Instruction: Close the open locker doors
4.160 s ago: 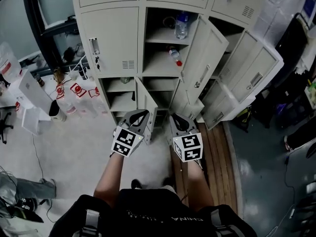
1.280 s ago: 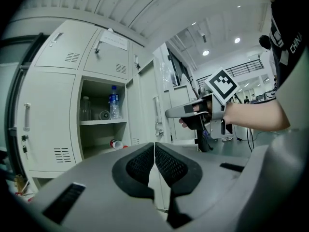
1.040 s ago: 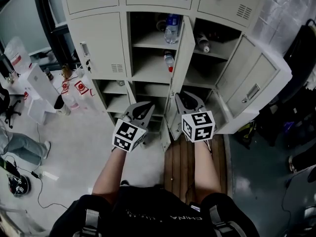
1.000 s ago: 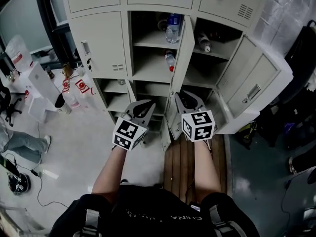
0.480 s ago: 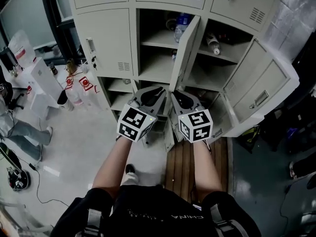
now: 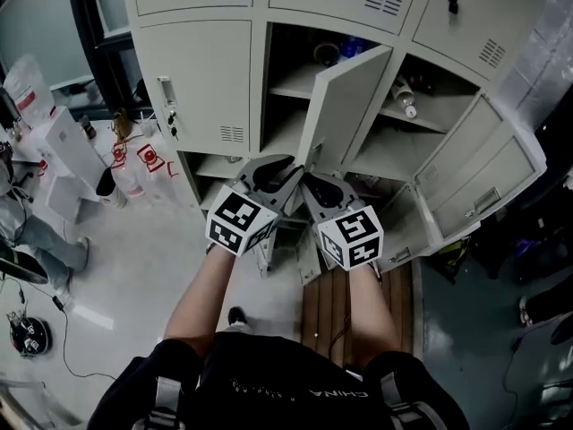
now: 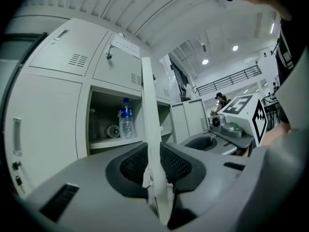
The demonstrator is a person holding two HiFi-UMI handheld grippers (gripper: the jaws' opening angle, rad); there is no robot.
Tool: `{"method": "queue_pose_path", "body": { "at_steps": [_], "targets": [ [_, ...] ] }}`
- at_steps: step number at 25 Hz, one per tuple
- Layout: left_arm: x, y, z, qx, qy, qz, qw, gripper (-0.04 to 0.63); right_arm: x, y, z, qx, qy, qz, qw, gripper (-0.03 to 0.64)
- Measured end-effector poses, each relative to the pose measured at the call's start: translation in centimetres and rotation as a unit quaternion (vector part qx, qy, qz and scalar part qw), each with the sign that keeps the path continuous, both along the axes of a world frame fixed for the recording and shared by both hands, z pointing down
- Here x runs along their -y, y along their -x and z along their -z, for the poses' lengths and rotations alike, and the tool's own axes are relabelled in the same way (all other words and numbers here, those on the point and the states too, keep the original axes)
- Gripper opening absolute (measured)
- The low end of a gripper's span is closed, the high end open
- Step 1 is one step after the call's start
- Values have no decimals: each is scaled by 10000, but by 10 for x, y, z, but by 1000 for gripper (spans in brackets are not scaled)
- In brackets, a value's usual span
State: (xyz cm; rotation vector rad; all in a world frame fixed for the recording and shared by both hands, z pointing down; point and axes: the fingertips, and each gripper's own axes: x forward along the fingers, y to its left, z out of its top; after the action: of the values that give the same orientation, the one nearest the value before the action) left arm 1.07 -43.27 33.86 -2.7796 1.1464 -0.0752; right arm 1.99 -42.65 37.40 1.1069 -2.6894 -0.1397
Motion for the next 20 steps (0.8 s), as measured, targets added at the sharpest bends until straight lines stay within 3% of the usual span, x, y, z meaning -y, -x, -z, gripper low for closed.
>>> {"method": "queue_pose_path", "body": {
  "at_steps": [4, 11, 20],
  "targets": [
    [21, 26, 0, -21, 18, 32, 10000, 83, 16, 12, 6, 130, 60, 67, 9999, 61],
    [49, 54, 1, 28, 88, -296, 9995, 83, 63, 34, 20, 255, 184, -117, 9994, 61],
    [79, 74, 2, 55, 86, -582, 9983, 81, 89, 60, 21, 316, 337, 131, 9988, 61]
  ]
}}
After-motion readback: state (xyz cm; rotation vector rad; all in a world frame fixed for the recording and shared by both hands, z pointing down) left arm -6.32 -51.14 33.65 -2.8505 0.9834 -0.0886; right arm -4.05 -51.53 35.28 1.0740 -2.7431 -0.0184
